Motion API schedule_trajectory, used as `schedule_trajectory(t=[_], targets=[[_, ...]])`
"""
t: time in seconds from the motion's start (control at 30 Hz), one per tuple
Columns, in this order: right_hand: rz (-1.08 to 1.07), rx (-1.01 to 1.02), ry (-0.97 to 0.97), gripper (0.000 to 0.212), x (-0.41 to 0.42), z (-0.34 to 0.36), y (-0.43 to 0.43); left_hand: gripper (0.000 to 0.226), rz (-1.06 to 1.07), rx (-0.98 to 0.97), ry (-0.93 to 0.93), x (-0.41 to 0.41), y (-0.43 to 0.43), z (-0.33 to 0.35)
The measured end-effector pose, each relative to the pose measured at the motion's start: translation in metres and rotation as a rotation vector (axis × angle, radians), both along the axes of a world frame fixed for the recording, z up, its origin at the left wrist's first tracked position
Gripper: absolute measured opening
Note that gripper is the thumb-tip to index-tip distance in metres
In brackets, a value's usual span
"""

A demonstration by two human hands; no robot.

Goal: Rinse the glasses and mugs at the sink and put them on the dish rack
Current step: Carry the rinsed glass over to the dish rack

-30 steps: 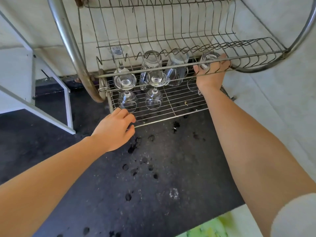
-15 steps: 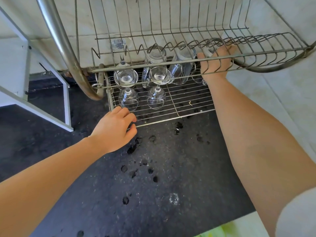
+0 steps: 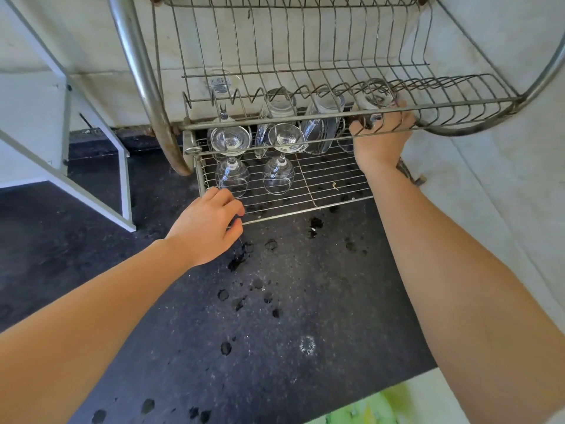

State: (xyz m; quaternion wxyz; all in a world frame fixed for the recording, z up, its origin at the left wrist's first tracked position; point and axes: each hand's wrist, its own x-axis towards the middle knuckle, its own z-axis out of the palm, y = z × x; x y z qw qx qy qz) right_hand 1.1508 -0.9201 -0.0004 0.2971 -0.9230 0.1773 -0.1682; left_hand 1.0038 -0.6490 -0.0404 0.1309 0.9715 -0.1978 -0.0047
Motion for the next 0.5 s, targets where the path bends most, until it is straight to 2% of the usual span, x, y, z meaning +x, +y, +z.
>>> schedule_trajectory(t=[0.03, 0.13, 0.23, 0.3, 0.5], targets=[[-0.014, 0.011, 0.043, 0.076, -0.009, 0.004, 0.003, 0.045, -0.001, -0.007, -0.001, -0.002, 0.001, 0.002], [-0.022, 0.031, 0.015, 0.07, -0.042, 0.008, 0.017, 0.04, 0.022, -0.046, 0.0, -0.012, 0.003, 0.008], [0.001, 0.153, -0.038, 0.057, -0.089, 0.009, 0.04, 0.023, 0.068, -0.09, -0.02, -0.029, 0.004, 0.014], [0.051, 0.216, -0.054, 0.052, -0.125, 0.009, 0.062, 0.027, 0.132, -0.126, -0.006, -0.047, 0.009, 0.021], [0.443, 0.23, 0.044, 0.041, -0.227, 0.009, 0.162, 0.036, 0.433, -0.175, 0.076, -0.142, 0.065, 0.047]])
